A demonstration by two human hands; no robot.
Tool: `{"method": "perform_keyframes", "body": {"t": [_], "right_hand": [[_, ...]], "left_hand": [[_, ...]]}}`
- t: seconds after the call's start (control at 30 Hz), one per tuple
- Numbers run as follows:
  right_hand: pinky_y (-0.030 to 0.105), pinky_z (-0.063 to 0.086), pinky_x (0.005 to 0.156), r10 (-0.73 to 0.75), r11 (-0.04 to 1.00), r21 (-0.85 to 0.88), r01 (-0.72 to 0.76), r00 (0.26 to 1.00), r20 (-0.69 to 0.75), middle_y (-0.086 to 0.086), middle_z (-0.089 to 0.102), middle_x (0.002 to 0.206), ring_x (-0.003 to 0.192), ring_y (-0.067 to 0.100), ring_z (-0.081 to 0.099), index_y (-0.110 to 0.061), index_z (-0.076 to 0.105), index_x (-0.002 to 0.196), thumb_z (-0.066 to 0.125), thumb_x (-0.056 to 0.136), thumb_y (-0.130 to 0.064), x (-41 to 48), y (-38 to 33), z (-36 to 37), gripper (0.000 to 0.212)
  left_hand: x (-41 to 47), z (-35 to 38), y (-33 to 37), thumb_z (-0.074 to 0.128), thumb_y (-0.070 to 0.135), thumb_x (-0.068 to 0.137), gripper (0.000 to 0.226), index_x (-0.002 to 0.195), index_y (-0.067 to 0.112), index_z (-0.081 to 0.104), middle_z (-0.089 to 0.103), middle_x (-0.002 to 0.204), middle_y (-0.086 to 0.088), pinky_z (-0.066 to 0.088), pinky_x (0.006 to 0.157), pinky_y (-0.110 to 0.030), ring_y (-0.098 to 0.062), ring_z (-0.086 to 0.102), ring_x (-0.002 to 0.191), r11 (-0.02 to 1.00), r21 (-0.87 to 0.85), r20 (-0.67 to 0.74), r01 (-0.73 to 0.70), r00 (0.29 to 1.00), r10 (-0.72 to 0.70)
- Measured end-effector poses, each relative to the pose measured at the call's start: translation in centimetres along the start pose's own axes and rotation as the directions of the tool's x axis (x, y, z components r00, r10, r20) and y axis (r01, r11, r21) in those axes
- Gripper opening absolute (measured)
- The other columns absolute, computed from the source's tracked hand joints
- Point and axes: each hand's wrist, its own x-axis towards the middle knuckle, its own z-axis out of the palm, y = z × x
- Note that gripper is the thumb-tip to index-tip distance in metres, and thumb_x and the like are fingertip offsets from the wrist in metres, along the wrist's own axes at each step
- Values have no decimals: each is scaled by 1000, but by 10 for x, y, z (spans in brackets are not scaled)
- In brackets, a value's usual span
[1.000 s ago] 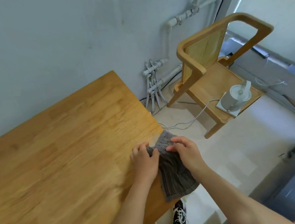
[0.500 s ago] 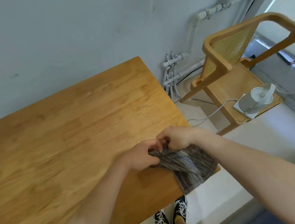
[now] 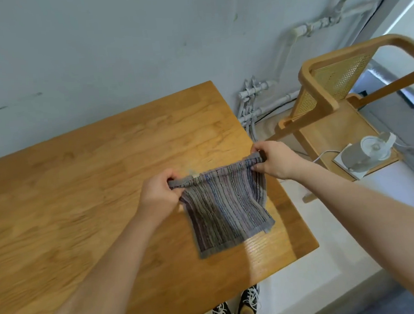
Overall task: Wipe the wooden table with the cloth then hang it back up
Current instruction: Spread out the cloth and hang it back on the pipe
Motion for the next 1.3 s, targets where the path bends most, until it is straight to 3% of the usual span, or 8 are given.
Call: {"method": "perform_keyframes", "body": {"t": [0.1,0.23,0.37,0.5,0.67,0.93,1.2,1.3], "right_hand": [[35,41,66,4,999,46,-1,998,-70,5,56,82,79,26,53,-16,49,80,69,80,-6,-16,7,7,22],[33,42,62,-193,975,-139,173,971,-143,-2,44,84,75,25,50,-19,50,76,63,68,4,-68,23,44,27],[39,50,67,-144,979,-147,144,989,9,-2,48,89,82,27,54,-22,53,76,57,66,-8,-101,47,83,18],[39,49,85,-39,999,26,44,985,-166,1,54,104,98,24,54,-22,59,98,55,75,0,-83,43,79,31],[55,26,111,-65,973,-215,84,994,90,-1,29,153,143,24,19,-25,26,148,49,89,-10,-37,16,79,65],[35,29,76,146,939,-323,-122,988,52,-5,56,91,88,18,52,-27,52,87,55,80,-13,-66,24,48,16],[32,48,69,272,940,217,-264,962,-5,-4,64,75,74,21,60,-24,59,69,71,71,-24,-122,95,-41,11],[31,45,68,298,628,757,-180,954,-20,7,64,76,72,21,57,-8,61,79,68,73,-16,-141,129,-79,12]], "left_hand": [[-20,2,-3,58,-15,70,32,68,17,53,52,72,10,33,58,-10,0,47,70,959,10,-165,-285,945,283],[-58,32,-27,64,-7,75,27,76,19,57,49,83,11,32,66,-16,-10,46,78,883,196,64,-427,904,423],[-81,54,-44,65,18,85,33,113,35,61,51,108,18,44,85,-23,-3,49,97,953,140,468,-267,867,174],[-67,53,-36,55,29,93,34,127,35,53,48,126,16,39,104,-30,-4,45,116,994,51,192,-99,978,87],[-37,61,-28,56,38,91,27,116,28,53,41,120,4,39,96,-33,-18,34,117,945,326,98,-6,995,-28],[-43,36,9,73,21,82,19,77,18,55,45,64,6,36,55,-20,-8,41,59,930,-359,155,83,988,-29],[-26,36,141,69,24,86,14,79,24,56,51,70,7,34,53,-12,-4,44,61,916,-324,-10,-236,969,246],[-18,50,194,58,31,93,16,85,19,50,43,61,10,29,49,-19,-4,39,54,901,-217,-118,-375,927,357]]}}
